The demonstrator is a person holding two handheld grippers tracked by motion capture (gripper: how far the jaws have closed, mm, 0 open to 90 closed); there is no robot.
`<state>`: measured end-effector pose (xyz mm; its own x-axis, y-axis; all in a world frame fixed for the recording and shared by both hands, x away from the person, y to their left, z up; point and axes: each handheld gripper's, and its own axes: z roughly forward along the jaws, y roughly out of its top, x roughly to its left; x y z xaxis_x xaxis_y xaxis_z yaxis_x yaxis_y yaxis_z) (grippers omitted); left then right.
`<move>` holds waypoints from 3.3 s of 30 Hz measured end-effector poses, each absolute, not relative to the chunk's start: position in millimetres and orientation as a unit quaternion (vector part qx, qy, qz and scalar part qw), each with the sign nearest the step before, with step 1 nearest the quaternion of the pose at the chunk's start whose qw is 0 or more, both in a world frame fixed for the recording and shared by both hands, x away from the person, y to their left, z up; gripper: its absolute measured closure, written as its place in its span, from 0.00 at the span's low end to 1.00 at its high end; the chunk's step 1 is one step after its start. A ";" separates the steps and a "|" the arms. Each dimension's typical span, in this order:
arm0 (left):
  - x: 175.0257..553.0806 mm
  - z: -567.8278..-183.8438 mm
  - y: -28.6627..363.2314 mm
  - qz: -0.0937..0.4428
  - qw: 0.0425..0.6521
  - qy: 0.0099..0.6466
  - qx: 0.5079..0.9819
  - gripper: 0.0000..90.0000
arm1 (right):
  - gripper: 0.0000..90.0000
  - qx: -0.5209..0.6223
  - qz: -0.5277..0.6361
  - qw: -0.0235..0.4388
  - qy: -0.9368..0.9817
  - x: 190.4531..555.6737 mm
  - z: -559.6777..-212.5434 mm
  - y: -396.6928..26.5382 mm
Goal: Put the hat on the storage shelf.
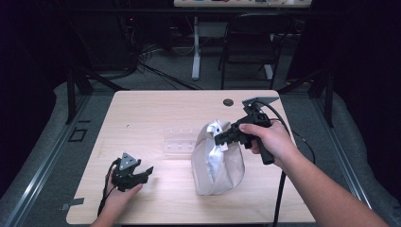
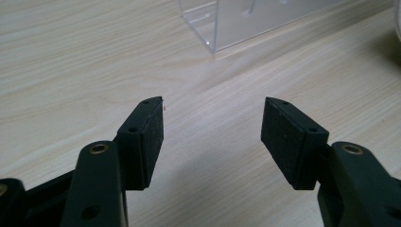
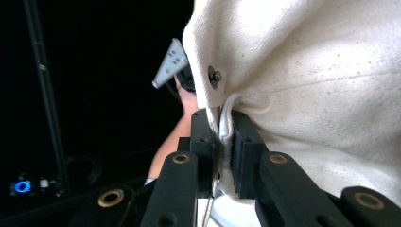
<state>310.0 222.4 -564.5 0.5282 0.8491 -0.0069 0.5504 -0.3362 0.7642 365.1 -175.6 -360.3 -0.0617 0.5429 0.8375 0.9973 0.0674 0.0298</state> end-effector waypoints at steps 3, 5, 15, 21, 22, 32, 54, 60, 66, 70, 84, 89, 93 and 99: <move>307.5 -563.1 217.6 0.202 0.374 0.434 0.795 0.44 | 0.91 -0.593 -0.351 0.347 -0.636 365.8 -356.8 -177.4; 306.0 -561.8 214.9 0.201 0.374 0.429 0.797 0.44 | 0.91 -0.589 -0.359 0.351 -0.633 366.2 -353.4 -178.6; 299.5 -558.9 202.0 0.199 0.382 0.407 0.806 0.44 | 0.91 -0.579 -0.392 0.356 -0.620 370.6 -341.3 -181.2; 296.0 -557.9 195.9 0.194 0.386 0.399 0.809 0.44 | 0.91 -0.582 -0.402 0.351 -0.614 377.7 -338.1 -181.9; 296.0 -557.9 195.9 0.194 0.386 0.399 0.809 0.44 | 0.91 -0.582 -0.402 0.351 -0.614 377.7 -338.1 -181.9; 295.5 -559.6 192.8 0.192 0.386 0.394 0.812 0.44 | 0.91 -0.588 -0.429 0.349 -0.591 396.1 -333.0 -181.9; 297.2 -557.3 191.9 0.187 0.389 0.391 0.813 0.44 | 0.90 -0.598 -0.453 0.342 -0.566 429.8 -324.3 -178.1; 298.9 -550.6 180.7 0.192 0.403 0.379 0.811 0.44 | 0.90 -0.606 -0.455 0.339 -0.557 437.4 -327.7 -183.5; 301.0 -539.3 165.4 0.204 0.414 0.361 0.810 0.44 | 0.90 -0.613 -0.456 0.335 -0.552 440.5 -328.5 -190.2; 306.5 -531.6 149.5 0.202 0.422 0.351 0.811 0.46 | 0.90 -0.617 -0.458 0.329 -0.549 441.8 -329.1 -195.4; 320.4 -509.0 95.1 0.236 0.431 0.307 0.815 0.52 | 0.90 -0.622 -0.453 0.322 -0.552 451.1 -329.4 -197.1; 325.5 -501.5 79.7 0.241 0.418 0.299 0.823 0.61 | 0.90 -0.624 -0.455 0.319 -0.549 451.7 -328.3 -193.9; 328.9 -504.2 68.4 0.247 0.400 0.299 0.830 0.64 | 0.90 -0.622 -0.455 0.320 -0.551 451.0 -327.4 -192.6; 335.3 -508.2 60.9 0.259 0.384 0.306 0.832 0.67 | 0.89 -0.618 -0.456 0.323 -0.553 449.8 -325.2 -190.4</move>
<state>335.3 60.9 -508.2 0.6791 0.7075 0.1956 0.3099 -0.5178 0.7974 449.8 -190.4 -325.2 -0.0281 0.3887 0.9209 0.9783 -0.1786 0.1052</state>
